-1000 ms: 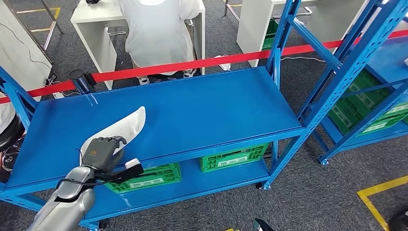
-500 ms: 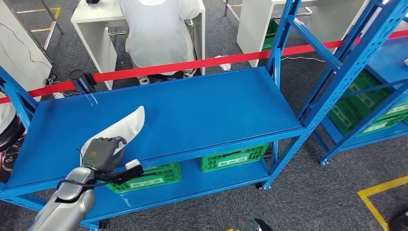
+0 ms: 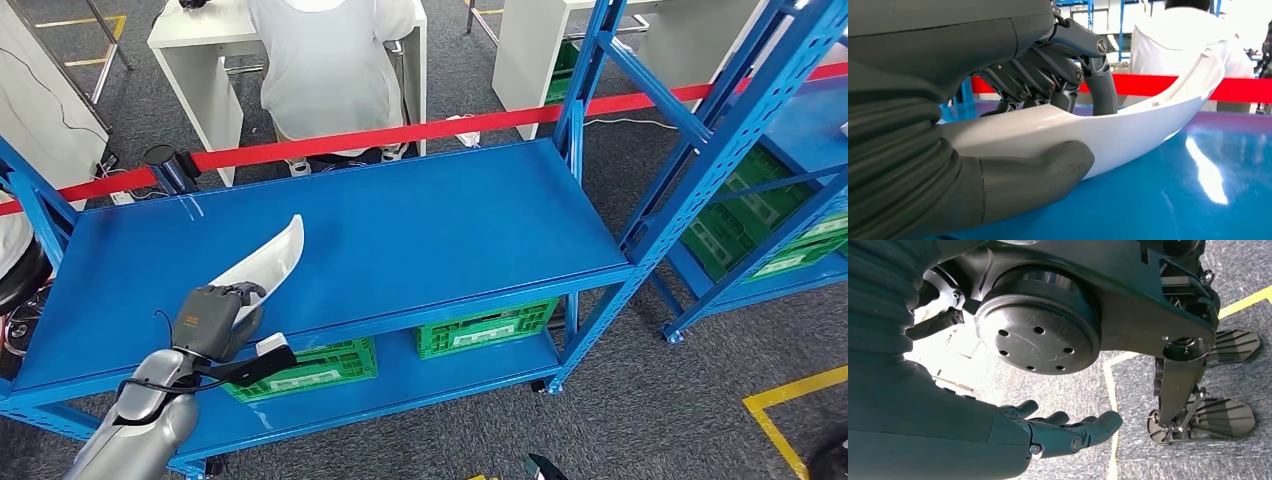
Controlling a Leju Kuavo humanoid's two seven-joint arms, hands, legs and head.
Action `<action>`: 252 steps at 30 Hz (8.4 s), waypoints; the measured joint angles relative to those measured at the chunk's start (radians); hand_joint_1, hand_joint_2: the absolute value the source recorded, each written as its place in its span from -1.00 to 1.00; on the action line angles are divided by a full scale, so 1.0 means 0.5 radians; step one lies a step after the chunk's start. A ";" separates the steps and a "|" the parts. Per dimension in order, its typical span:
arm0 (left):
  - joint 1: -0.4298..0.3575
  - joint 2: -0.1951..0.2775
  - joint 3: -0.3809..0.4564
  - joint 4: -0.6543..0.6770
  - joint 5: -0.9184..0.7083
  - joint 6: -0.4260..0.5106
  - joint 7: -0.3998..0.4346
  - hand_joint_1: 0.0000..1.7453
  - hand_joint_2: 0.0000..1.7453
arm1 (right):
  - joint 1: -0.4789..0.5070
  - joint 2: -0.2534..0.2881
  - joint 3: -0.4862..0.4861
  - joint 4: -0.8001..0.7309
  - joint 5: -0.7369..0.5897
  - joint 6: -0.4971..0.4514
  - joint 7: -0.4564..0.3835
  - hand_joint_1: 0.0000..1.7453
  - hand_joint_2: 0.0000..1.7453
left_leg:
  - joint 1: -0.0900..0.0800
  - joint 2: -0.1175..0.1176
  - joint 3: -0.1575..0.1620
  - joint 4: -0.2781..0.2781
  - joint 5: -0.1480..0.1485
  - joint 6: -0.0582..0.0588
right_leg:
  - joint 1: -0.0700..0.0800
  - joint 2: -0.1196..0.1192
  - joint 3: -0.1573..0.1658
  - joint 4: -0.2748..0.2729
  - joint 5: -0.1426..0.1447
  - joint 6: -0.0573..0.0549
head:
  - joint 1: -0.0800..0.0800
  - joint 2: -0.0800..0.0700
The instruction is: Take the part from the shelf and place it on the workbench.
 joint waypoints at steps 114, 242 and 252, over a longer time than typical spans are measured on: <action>1.045 0.045 0.519 -2.287 1.534 -0.712 -0.644 1.00 1.00 | 0.003 0.021 -0.042 0.000 -0.024 0.152 -0.007 -1.00 1.00 | 0.023 0.018 -0.107 0.542 -0.374 -0.074 | 0.015 -0.028 -0.062 -0.012 0.087 -0.079 | 0.019 0.000; 0.930 -0.087 0.631 -2.249 1.498 -0.730 -0.588 1.00 1.00 | 0.008 0.022 -0.143 -0.009 -0.118 0.254 0.026 -1.00 1.00 | -0.007 0.072 0.225 0.011 -0.197 0.006 | 0.018 -0.037 -0.025 0.009 0.031 -0.049 | 0.048 0.000; 0.958 -0.082 0.628 -2.249 1.498 -0.725 -0.583 1.00 1.00 | 0.015 0.016 -0.143 -0.009 -0.101 0.274 0.030 -1.00 1.00 | 0.000 -0.028 0.132 -0.027 -0.114 0.074 | 0.005 -0.020 -0.258 0.552 -0.238 0.028 | 0.047 0.000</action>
